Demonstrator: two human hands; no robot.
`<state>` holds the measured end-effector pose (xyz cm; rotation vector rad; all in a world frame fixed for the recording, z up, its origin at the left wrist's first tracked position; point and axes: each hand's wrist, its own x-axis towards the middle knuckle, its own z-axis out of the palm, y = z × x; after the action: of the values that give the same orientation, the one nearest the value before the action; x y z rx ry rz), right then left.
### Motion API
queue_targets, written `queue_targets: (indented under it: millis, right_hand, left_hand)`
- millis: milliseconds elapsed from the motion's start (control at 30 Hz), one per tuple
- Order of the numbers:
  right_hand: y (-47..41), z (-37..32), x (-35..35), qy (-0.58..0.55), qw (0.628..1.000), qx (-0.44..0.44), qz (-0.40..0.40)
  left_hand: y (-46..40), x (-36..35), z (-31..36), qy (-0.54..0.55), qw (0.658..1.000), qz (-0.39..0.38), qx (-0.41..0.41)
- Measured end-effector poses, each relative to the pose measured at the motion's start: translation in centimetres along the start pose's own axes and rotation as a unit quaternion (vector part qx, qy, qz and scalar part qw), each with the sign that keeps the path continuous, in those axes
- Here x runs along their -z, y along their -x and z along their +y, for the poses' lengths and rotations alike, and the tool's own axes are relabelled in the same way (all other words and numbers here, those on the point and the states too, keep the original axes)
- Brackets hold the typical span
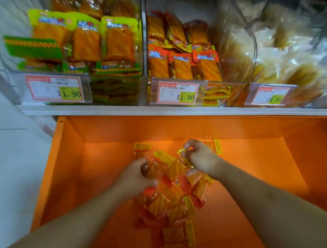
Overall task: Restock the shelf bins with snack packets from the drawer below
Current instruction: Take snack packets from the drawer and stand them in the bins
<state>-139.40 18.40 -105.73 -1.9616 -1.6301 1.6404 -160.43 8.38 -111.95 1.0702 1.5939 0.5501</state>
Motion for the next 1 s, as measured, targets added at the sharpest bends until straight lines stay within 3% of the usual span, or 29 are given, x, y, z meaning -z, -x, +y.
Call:
queue_targets:
  millis: [300, 533, 667, 800, 833, 900, 933, 1000]
  right_hand:
    - [10.6, -7.9, 4.1, 0.006, 0.992, 0.124, -0.01]
    - [20.8, -11.7, 4.2, -0.095, 0.957, 0.274, -0.001]
    - [23.9, -12.6, 2.8, -0.026, 0.932, 0.349, 0.096]
    - [23.8, -13.0, 3.4, 0.107, 0.874, 0.424, 0.213]
    - [23.6, -13.0, 3.9, 0.097, 0.887, 0.406, 0.194]
    - [23.4, -13.2, 4.6, 0.02, 0.939, 0.335, 0.078]
    - [23.4, -13.4, 4.8, -0.009, 0.95, 0.311, 0.017]
    - [23.2, -14.0, 4.9, -0.011, 0.947, 0.319, -0.027]
  left_hand:
    - [7.6, 6.8, 8.5, 0.029, 0.999, 0.024, -0.018]
    - [17.9, 8.8, 16.3, 0.1, 0.991, -0.044, -0.071]
    - [21.3, 8.6, 18.1, 0.04, 0.989, -0.02, -0.14]
    - [21.9, 9.2, 18.8, 0.04, 0.985, 0.004, -0.165]
    - [21.7, 9.4, 19.0, 0.036, 0.984, 0.003, -0.172]
    - [21.2, 9.5, 19.4, 0.033, 0.983, -0.007, -0.18]
    - [20.9, 9.6, 19.6, 0.03, 0.983, -0.011, -0.179]
    - [20.2, 10.0, 19.7, 0.011, 0.983, -0.005, -0.182]
